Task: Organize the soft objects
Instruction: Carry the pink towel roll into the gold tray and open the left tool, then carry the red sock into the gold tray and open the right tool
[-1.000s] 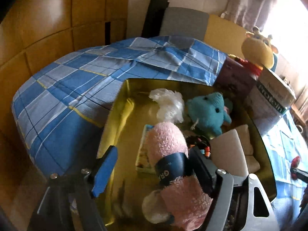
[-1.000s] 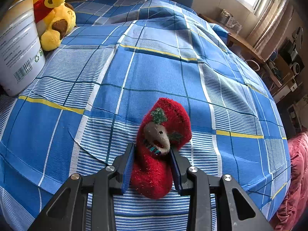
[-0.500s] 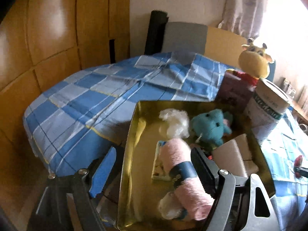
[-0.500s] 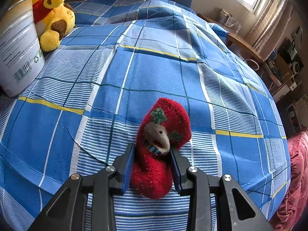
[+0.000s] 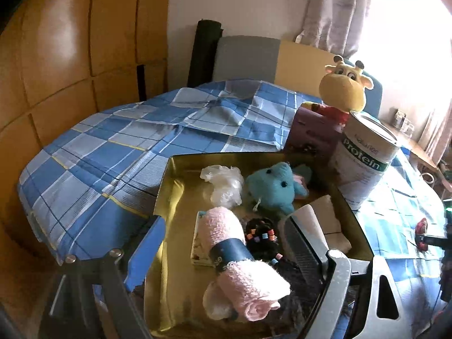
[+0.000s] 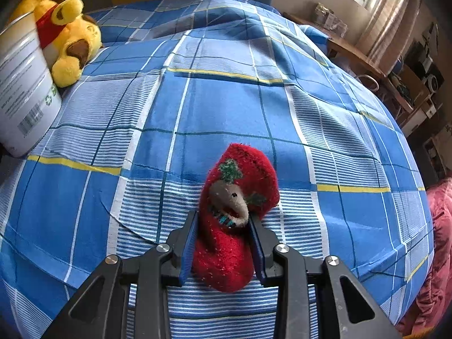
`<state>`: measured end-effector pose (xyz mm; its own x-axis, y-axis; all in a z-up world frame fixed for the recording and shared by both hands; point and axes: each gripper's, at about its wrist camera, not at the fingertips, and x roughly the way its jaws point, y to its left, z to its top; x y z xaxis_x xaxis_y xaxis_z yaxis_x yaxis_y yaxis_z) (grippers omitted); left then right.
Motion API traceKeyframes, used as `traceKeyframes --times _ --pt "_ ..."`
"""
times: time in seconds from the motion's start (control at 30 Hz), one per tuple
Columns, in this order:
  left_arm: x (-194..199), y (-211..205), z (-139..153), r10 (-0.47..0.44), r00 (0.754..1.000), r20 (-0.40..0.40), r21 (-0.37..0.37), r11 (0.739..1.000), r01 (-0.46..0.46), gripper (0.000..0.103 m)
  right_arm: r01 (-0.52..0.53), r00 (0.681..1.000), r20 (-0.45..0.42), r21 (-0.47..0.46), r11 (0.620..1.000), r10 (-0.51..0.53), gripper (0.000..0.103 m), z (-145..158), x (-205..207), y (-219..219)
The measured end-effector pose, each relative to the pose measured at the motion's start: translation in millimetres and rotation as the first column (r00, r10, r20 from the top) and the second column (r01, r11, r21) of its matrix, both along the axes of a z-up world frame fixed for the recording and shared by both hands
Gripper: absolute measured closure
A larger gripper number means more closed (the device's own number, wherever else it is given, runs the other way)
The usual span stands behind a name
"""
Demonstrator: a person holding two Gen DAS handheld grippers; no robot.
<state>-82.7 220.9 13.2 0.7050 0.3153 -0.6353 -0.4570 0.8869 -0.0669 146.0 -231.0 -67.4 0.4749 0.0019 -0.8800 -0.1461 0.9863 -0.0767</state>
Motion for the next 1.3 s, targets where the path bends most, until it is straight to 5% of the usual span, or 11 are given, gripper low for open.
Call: traceKeyframes --times 0.37,0.6,0.87,0.97,1.07,1.23,1.3 --pt "6 7 -7 -0.029 1.000 0.001 -0.038 0.999 0.029 0.015 0.094 0.995 -0.048 0.040 0.995 -0.092 0.086 50 74 12" --pt "3 24 -6 -0.005 1.000 0.014 -0.059 0.998 0.006 0.015 0.044 0.994 0.098 0.044 0.998 -0.048 0.086 161 149 76" --pt "3 36 -1 0.006 1.000 0.023 -0.066 0.998 -0.005 0.011 -0.115 0.945 0.318 0.087 0.990 0.082 0.086 300 196 216" --pt "2 39 -1 0.013 1.000 0.021 -0.064 0.998 -0.012 0.010 -0.258 0.900 0.383 0.081 0.963 0.209 0.086 323 187 279" --pt "2 43 -3 0.025 1.000 0.013 -0.067 0.997 -0.024 0.010 -0.451 0.827 0.411 0.074 0.890 0.385 0.086 326 159 343" --pt "-2 49 -6 0.055 0.998 0.009 -0.078 0.995 -0.054 0.010 -0.730 0.649 0.344 0.034 0.682 0.678 0.086 281 80 418" --pt "-4 51 -6 0.063 0.998 0.013 -0.079 0.995 -0.062 0.010 -0.781 0.603 0.295 0.026 0.624 0.742 0.086 258 52 431"
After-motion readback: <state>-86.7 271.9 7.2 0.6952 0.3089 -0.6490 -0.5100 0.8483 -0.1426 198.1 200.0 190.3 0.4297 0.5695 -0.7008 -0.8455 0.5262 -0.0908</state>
